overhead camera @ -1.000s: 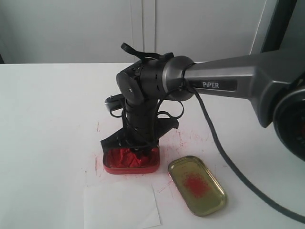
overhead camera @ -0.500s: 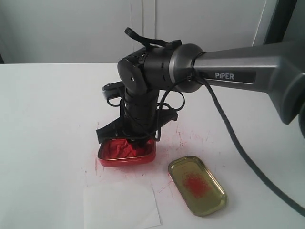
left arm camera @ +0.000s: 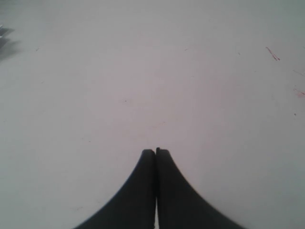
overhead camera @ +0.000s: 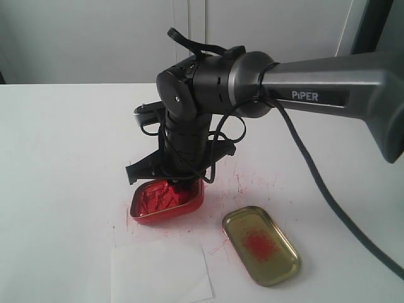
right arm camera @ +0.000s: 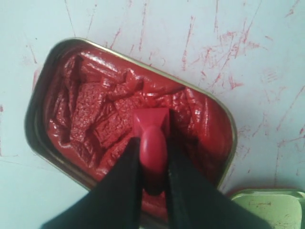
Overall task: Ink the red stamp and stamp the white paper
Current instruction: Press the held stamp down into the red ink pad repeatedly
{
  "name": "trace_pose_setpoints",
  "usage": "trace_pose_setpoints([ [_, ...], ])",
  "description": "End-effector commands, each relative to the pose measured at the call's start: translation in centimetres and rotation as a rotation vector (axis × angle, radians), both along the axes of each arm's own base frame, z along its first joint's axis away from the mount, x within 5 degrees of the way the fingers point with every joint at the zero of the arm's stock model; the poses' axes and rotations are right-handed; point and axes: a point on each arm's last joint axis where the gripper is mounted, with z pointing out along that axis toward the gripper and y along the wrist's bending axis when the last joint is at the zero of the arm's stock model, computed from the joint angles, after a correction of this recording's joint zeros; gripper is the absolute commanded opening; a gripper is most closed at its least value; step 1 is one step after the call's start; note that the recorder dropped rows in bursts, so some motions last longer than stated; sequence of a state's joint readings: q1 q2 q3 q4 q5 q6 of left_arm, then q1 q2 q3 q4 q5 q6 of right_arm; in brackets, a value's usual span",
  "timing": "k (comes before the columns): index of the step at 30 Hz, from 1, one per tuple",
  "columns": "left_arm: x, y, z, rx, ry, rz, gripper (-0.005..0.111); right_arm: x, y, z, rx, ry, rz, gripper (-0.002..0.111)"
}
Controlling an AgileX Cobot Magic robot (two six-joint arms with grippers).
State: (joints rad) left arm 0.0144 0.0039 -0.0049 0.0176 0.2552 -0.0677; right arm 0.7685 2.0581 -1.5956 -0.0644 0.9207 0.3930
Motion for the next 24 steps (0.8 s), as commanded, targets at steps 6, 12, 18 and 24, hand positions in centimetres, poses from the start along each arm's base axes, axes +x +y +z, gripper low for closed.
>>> trace_pose_setpoints([
  [6,-0.02,0.00,-0.15,-0.004,0.002,0.002,0.000,0.16,0.06,1.01,0.040,-0.043,-0.002,0.000],
  [12,-0.02,0.00,-0.15,-0.004,0.002,0.002,0.000,0.26,0.00,1.03,0.032,-0.055,0.004,0.000],
  [18,-0.02,0.00,-0.15,-0.004,0.002,0.002,0.000,0.33,-0.18,1.02,0.007,-0.066,0.019,0.000],
  [24,-0.02,0.00,-0.15,-0.004,0.002,0.002,0.000,0.23,-0.31,1.73,0.014,-0.079,0.022,0.000],
])
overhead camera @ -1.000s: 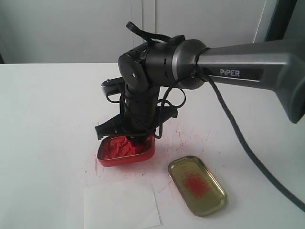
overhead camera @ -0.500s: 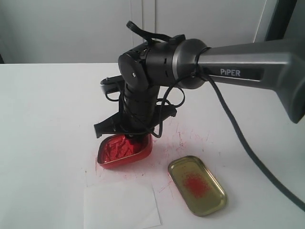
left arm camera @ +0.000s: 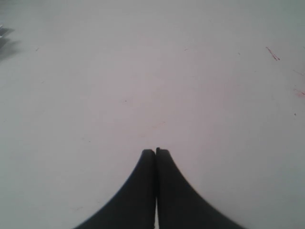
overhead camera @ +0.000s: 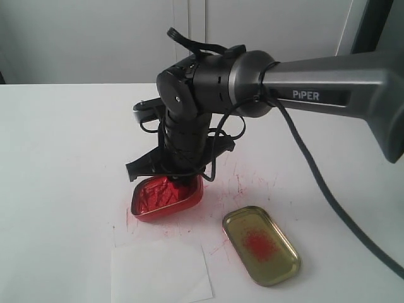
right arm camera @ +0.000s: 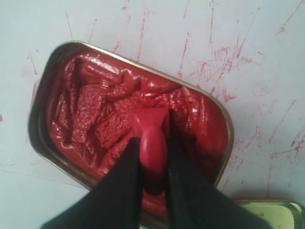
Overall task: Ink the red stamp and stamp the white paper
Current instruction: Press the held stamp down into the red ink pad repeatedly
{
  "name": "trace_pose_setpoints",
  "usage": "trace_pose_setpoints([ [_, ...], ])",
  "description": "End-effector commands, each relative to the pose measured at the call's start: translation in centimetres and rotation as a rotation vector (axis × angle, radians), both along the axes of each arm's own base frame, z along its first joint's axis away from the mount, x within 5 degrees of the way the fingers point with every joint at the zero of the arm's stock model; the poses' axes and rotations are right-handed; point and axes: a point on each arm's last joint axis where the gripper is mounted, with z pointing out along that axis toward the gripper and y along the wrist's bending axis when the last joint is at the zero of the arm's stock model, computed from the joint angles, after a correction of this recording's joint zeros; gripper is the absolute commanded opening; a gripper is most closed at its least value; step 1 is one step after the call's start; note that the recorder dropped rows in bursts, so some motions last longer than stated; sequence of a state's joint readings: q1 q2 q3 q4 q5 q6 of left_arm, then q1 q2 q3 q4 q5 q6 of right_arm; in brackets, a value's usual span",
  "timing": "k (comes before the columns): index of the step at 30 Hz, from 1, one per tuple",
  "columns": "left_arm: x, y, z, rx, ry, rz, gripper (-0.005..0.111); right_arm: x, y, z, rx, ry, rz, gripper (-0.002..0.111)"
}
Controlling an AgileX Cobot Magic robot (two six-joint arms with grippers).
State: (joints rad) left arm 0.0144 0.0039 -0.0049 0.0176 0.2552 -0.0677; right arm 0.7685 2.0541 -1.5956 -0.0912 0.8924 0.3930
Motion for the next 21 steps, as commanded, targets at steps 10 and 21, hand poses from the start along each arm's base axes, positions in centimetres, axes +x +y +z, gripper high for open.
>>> trace_pose_setpoints([
  [10,0.0,0.0,-0.1,-0.004,0.002,0.002,0.000,0.0,-0.3,1.1,0.003,-0.033,0.010,0.000],
  [21,0.0,0.0,-0.1,-0.004,0.002,0.002,0.000,0.1,-0.2,-0.5,-0.028,-0.001,0.010,0.000],
])
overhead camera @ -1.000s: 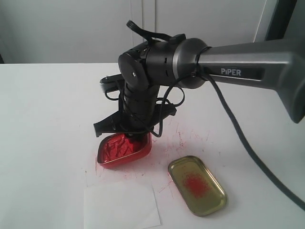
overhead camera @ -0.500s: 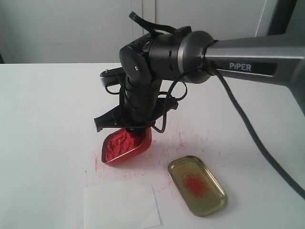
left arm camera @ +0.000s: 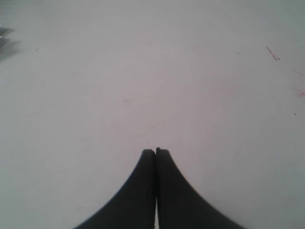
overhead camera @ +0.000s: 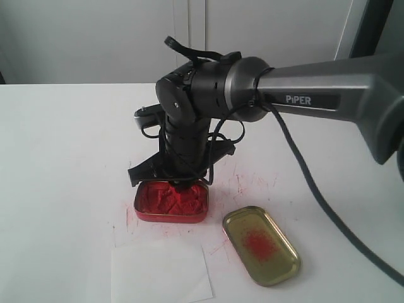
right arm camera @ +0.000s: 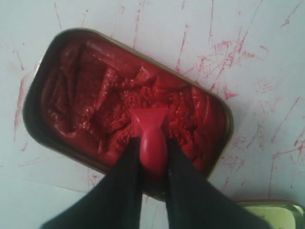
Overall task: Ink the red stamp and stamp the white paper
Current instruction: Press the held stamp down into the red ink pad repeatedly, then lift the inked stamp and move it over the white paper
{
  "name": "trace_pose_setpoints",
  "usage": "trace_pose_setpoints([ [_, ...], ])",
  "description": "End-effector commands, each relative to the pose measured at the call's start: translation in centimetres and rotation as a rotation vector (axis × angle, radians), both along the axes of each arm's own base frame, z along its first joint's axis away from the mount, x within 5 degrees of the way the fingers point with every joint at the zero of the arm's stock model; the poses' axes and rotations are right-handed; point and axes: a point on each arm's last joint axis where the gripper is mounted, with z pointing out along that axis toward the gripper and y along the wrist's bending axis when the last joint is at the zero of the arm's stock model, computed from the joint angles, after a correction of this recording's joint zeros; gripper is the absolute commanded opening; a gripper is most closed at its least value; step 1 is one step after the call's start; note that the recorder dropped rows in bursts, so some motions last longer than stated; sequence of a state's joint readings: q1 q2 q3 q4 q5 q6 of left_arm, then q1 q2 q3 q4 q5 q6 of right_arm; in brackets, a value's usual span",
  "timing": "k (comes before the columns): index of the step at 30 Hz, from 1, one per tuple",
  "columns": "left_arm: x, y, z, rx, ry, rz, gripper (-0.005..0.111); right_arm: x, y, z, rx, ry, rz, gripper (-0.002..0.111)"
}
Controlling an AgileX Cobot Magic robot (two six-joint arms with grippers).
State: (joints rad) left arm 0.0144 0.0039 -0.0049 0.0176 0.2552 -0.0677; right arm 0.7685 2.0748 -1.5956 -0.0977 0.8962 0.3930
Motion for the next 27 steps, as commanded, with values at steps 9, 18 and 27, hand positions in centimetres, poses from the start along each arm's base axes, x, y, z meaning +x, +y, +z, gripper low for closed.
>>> trace_pose_setpoints([
  [9,0.0,0.0,-0.1,-0.004,0.002,0.002,0.000,-1.9,0.6,2.5,-0.002,-0.026,0.052,0.000],
  [18,0.0,0.0,-0.1,-0.004,0.002,0.002,0.000,-5.8,3.0,4.5,-0.027,-0.102,0.182,0.000],
  [27,0.0,0.0,-0.1,-0.004,0.002,0.002,0.000,-9.3,1.3,4.1,0.039,-0.140,0.188,0.000],
])
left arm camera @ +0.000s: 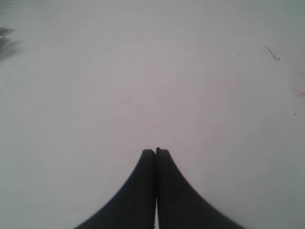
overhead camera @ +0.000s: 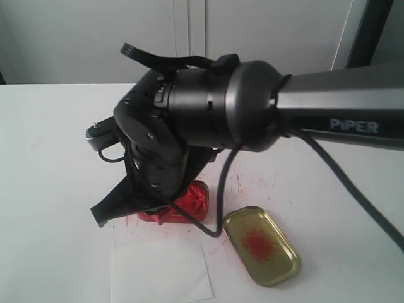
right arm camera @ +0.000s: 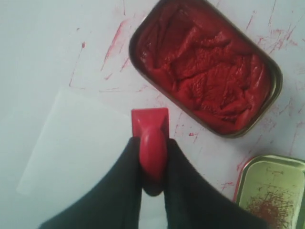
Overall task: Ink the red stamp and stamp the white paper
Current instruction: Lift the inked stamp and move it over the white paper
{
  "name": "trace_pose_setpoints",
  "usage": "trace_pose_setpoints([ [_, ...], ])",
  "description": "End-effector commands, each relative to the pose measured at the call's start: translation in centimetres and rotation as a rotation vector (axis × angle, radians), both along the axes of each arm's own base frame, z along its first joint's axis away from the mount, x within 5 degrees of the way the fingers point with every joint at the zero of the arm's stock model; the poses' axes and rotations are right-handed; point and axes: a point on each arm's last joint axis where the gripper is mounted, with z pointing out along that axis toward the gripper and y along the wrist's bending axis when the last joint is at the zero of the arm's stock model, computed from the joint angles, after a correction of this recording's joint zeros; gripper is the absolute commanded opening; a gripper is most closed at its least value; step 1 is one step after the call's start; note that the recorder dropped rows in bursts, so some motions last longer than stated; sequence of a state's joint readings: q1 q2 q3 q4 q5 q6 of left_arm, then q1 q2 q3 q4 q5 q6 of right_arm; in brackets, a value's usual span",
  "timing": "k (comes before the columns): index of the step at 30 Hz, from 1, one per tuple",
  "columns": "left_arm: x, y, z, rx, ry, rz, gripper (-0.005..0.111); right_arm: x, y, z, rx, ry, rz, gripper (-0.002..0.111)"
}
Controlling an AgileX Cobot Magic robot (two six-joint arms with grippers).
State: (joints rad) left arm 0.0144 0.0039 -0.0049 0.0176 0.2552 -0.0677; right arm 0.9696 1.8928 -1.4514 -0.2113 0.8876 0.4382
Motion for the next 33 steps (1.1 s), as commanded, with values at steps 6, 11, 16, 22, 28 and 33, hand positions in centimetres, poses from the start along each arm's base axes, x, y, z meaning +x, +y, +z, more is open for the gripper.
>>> trace_pose_setpoints([
  [6,0.0,0.0,-0.1,-0.004,0.002,0.002,0.000,-3.1,-2.0,-1.6,0.087,-0.024,0.020,0.000],
  [11,0.0,0.0,-0.1,-0.004,0.002,0.002,0.000,-4.7,-1.6,-3.1,0.118,-0.025,0.036,0.000],
  [16,0.0,0.0,-0.1,-0.004,0.002,0.002,0.000,-5.3,-1.7,-4.1,0.136,-0.012,0.021,0.000],
  [22,0.0,0.0,-0.1,-0.004,0.002,0.002,0.000,-5.3,-1.5,-5.1,0.128,0.008,0.001,0.000],
  [28,0.0,0.0,-0.1,-0.004,0.002,0.002,0.000,-5.2,-1.2,-6.2,0.124,0.033,-0.024,0.000],
  [33,0.0,0.0,-0.1,-0.004,0.002,0.002,0.000,-5.2,-1.2,-6.2,0.134,0.027,-0.021,0.000],
])
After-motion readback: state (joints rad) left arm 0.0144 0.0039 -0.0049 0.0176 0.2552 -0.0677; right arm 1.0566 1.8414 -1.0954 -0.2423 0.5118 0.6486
